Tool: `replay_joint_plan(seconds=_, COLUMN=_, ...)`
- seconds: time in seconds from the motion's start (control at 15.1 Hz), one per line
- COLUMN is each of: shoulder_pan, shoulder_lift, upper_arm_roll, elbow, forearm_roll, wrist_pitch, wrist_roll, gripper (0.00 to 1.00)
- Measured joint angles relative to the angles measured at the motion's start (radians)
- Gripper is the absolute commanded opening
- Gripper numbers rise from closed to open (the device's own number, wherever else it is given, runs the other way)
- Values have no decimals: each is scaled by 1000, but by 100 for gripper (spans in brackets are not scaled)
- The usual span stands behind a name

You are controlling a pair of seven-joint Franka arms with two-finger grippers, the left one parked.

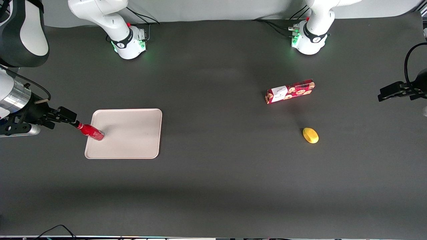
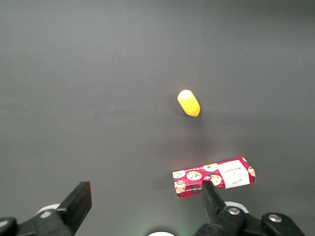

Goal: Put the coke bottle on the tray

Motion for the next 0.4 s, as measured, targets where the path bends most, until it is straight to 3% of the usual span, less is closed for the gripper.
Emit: replay_joint_plan(seconds=0.4, shoulder_pan=0, shoulder_lift=26, upper_arm_roll=2, elbow=112, forearm_roll=-71, wrist_pitch=-87, wrist_roll=7, gripper=100)
